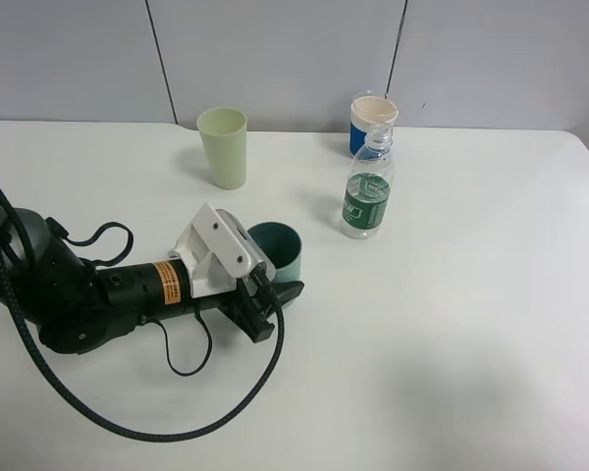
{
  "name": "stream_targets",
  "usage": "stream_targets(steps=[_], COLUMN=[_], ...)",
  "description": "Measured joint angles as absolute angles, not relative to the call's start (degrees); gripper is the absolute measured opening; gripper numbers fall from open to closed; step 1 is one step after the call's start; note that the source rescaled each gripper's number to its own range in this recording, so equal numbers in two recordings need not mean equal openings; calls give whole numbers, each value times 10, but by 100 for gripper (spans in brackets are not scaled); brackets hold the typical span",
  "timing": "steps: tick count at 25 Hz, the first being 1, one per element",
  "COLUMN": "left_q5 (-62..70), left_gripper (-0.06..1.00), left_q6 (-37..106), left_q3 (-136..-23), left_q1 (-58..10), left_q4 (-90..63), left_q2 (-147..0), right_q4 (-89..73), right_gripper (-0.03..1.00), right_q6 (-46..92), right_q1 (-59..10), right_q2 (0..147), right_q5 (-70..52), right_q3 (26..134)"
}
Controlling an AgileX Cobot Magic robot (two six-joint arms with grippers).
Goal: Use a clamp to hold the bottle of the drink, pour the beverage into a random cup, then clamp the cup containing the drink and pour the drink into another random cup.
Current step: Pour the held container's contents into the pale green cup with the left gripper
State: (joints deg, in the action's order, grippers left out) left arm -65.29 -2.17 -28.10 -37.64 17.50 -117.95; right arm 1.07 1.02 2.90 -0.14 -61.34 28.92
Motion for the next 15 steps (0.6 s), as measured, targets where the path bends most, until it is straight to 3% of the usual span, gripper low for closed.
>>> stream_targets(steps=[9, 15], left_q5=[-620, -554], left_gripper=[2, 2], left_q6=[-22, -16], left_q3=[-285, -285], left_q1=[-376, -376], left_q4=[42, -147], left_q2=[-1165, -1125], right_q4=[11, 11], right_gripper=[70, 70], right_q6=[10, 10], right_q1=[29, 29], right_q2=[-1, -1], right_q5=[-613, -613], right_q3=[289, 289])
